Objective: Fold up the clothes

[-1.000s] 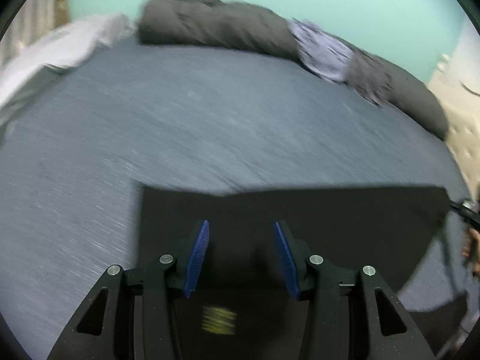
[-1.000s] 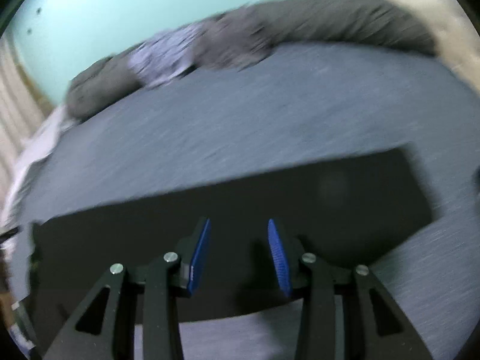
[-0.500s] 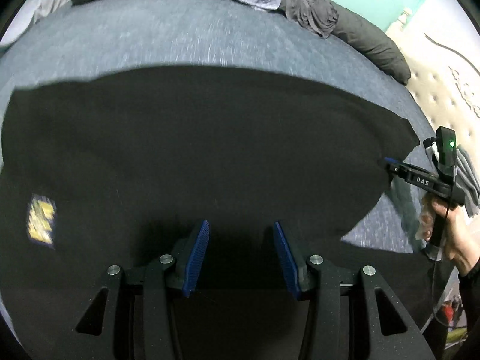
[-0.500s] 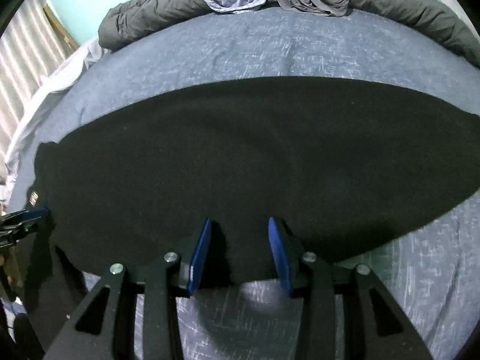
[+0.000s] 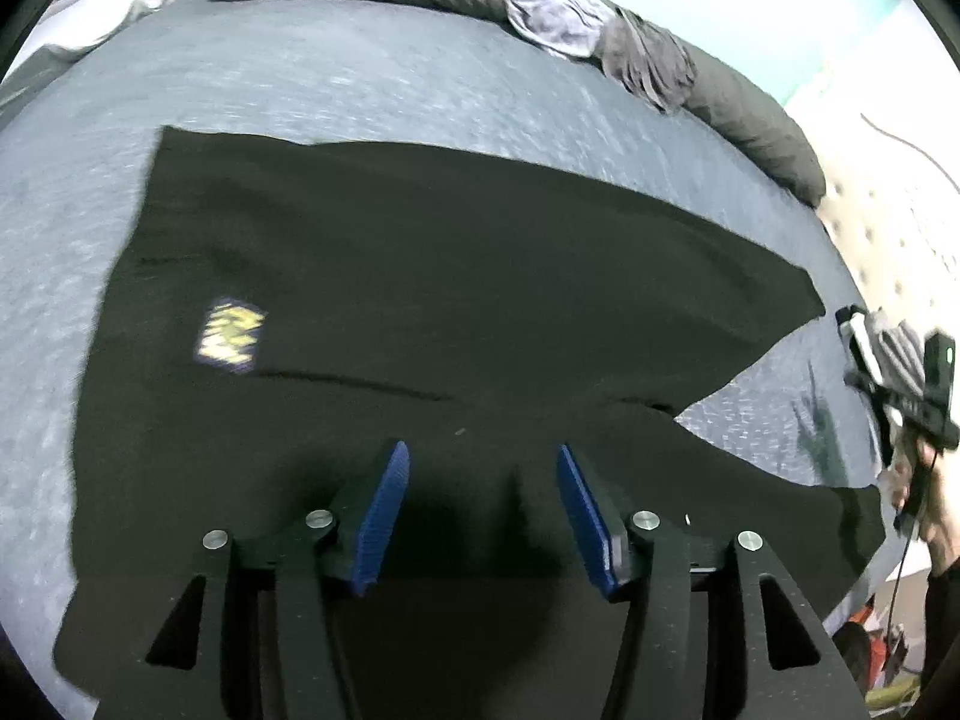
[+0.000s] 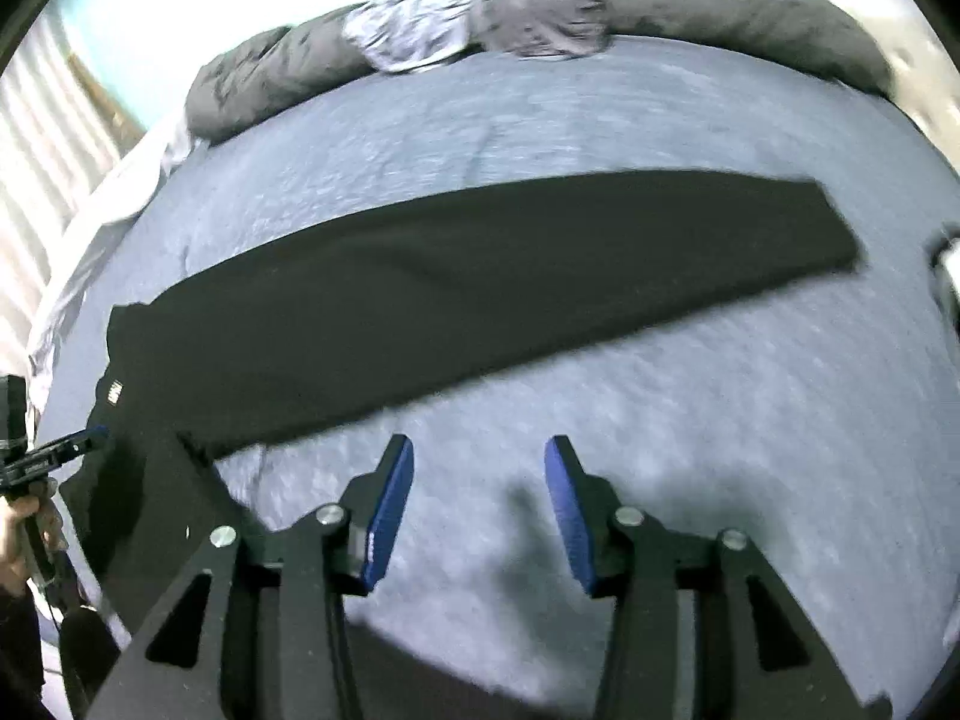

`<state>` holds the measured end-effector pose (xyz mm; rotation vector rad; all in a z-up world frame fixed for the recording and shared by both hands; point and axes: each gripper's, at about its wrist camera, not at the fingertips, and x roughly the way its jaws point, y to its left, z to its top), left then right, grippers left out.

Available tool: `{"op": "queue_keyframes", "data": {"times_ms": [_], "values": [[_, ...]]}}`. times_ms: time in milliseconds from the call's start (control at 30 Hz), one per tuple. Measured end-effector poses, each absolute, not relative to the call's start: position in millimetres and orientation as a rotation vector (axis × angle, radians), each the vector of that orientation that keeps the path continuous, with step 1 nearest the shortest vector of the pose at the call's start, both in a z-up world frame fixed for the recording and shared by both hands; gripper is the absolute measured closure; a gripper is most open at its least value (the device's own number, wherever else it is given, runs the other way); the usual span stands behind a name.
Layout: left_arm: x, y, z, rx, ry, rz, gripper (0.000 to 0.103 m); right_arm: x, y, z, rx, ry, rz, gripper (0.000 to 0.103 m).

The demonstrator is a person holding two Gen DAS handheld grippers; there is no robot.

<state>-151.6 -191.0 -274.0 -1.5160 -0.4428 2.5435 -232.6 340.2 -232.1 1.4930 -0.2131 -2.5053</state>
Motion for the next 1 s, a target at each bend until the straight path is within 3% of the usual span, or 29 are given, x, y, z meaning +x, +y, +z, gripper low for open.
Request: {"op": "queue_keyframes", "data": {"times_ms": [100, 500, 633, 1000], "values": [[-132.9, -211.4, -261.2, -1.529, -0.475, 2.548, 0.042, -199.4, 384.0, -227.6, 1.529, -0.318, -2.545, 0.053], [-77.2, -244.4, -226.7, -1.522, -0.458, 2.602, 0.036, -79.8, 477.1, -218.6, 1.606, -0.450, -2.645, 0.045], [-62.7, -255.4, -238.1, -1.544, -0.512, 2.583, 0.031, -49.0, 496.5, -230.8, 1.632, -0.552, -2.675, 0.045], [-27.0, -295.7, -295.4, -1.670, -0.666, 2.584, 0.030, -4.7, 511.9, -262.4, 1.688, -0.711, -2.634, 0.045]]}}
